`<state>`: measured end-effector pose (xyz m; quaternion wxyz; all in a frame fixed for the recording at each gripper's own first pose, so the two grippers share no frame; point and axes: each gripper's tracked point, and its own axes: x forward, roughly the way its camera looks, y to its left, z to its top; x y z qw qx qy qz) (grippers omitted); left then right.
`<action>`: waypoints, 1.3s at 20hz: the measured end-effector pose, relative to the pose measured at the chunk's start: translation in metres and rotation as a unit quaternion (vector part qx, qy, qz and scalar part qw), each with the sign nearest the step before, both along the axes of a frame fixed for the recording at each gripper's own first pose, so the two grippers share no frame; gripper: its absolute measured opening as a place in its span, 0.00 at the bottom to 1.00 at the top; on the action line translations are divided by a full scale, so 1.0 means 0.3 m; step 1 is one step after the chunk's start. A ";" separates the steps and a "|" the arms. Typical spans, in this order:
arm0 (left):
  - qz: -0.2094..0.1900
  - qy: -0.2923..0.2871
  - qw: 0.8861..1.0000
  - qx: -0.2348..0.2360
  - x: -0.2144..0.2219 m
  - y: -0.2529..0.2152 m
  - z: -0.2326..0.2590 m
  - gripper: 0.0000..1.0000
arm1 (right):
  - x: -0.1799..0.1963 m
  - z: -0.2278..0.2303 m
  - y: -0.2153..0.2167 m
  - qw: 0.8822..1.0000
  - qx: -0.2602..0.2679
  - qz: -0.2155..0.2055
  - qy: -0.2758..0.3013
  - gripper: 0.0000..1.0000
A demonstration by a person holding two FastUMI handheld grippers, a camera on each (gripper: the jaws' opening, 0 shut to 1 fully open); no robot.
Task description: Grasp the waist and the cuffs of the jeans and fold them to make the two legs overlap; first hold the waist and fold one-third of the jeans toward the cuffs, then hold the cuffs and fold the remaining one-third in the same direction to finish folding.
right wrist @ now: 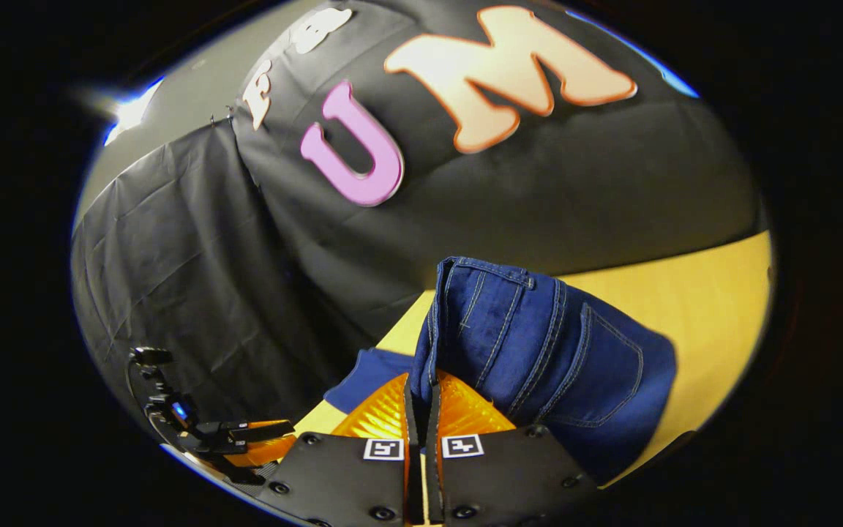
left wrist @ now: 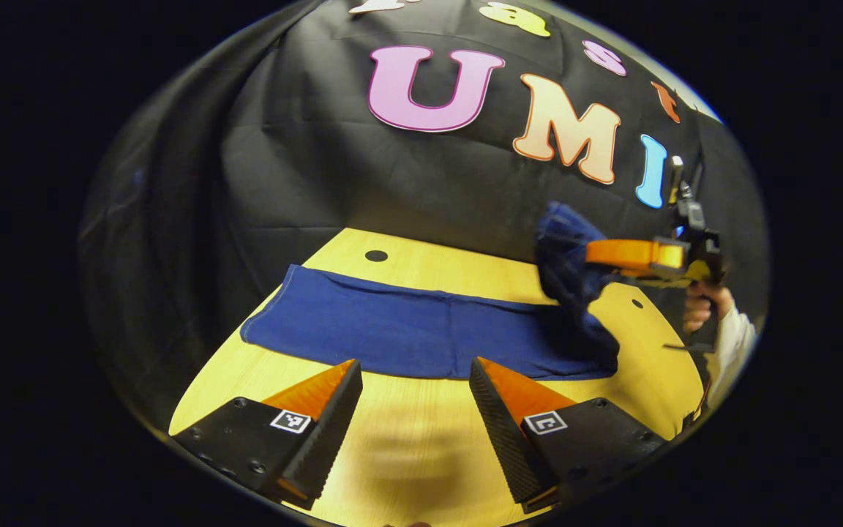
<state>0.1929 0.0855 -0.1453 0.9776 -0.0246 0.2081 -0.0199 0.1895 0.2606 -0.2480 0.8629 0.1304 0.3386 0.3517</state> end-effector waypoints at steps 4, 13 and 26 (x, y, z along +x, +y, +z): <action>0.020 -0.010 1.000 -0.004 -0.001 0.075 0.016 0.89 | -0.063 -0.266 0.066 0.997 -0.075 0.010 0.017 0.05; 0.066 -0.019 0.998 0.004 0.041 0.275 0.017 0.89 | -0.075 -0.392 0.041 0.980 -0.188 0.021 -0.070 0.05; 0.070 0.009 0.997 -0.007 0.340 0.474 -0.185 0.90 | -0.110 -0.368 0.066 0.981 -0.186 0.002 -0.053 0.25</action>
